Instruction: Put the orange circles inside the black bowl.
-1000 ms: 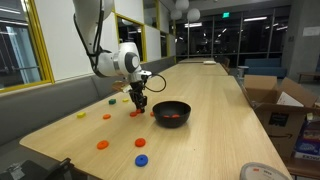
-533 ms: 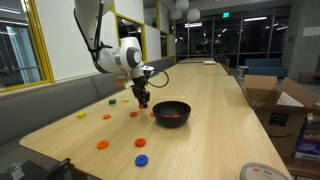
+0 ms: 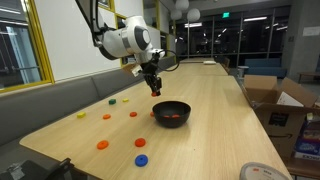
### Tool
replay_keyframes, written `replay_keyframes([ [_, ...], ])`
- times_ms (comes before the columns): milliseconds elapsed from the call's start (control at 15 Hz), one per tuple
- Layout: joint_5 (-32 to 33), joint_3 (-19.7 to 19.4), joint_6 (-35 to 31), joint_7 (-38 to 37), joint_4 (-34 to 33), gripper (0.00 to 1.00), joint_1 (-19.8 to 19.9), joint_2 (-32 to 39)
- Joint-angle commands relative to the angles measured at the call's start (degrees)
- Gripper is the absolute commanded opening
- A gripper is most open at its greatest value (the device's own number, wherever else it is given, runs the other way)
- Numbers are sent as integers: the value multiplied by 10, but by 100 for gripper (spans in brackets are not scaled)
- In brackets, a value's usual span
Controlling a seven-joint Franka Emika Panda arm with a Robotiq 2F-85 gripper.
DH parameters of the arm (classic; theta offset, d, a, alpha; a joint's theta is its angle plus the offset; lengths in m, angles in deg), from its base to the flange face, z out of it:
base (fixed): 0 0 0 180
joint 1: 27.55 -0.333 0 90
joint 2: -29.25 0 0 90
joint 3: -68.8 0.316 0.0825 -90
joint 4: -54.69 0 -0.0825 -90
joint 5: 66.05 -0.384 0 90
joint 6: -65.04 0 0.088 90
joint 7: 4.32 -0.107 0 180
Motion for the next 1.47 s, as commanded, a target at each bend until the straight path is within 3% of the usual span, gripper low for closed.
replay_keyframes([
  [0, 73, -28, 23, -91, 37, 23, -9, -40],
  [333, 124, -10, 88, -161, 37, 23, 19, -40],
  [400, 123, -2, 97, -164, 37, 41, 25, -40],
  [467, 116, 8, 101, -157, 36, 67, 33, -39],
  [600, 110, 25, 106, -147, 35, 74, 45, -39],
  [800, 103, 58, 100, -106, 38, 96, 61, -44],
  [867, 90, 78, 99, -70, 40, 100, 70, -46],
  [1400, -60, 201, 91, 212, 43, 100, 108, -37],
])
